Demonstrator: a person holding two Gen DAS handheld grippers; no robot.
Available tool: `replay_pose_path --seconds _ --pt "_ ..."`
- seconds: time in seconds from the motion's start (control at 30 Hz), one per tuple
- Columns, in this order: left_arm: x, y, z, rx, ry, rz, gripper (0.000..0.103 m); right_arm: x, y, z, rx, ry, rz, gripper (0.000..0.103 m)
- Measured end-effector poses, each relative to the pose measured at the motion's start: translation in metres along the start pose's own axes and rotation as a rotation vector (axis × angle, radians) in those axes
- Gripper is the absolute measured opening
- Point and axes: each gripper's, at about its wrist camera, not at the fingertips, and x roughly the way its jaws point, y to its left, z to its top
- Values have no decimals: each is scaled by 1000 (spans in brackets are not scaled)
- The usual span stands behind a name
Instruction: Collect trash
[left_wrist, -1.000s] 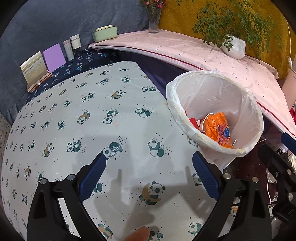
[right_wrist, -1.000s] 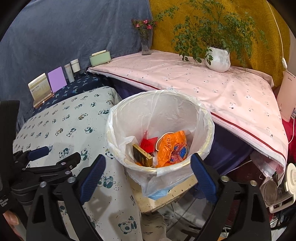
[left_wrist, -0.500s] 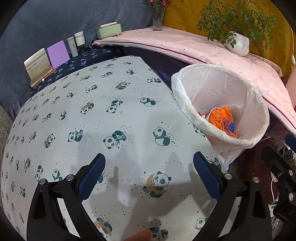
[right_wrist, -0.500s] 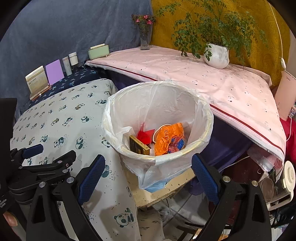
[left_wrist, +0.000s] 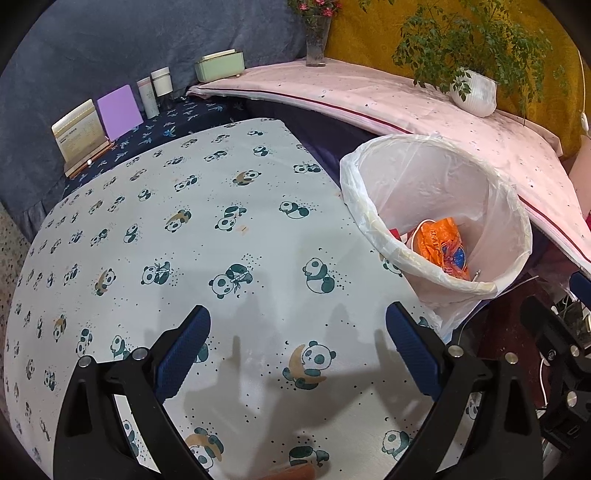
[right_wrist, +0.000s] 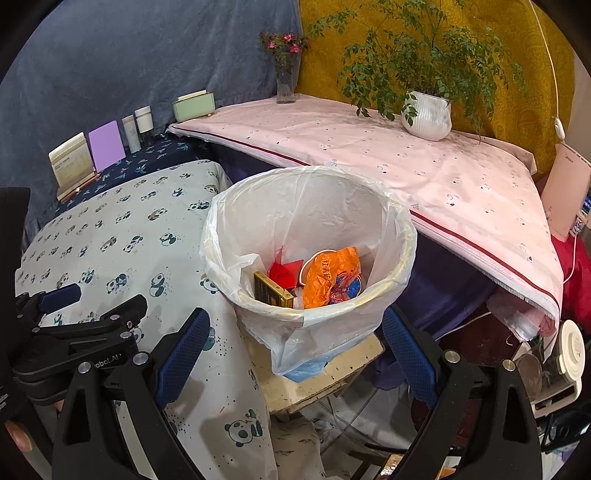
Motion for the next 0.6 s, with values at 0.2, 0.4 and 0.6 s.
replay_pose_path --seconds 0.2,0.4,0.6 --pt "-1 -1 0 0 -2 0 92 -4 1 -1 -8 -10 -9 91" --pt "-3 -3 0 1 2 1 92 -5 0 0 -11 -14 -11 91" --pt "-4 -4 -1 3 8 3 92 -6 1 0 -12 -14 -12 91"
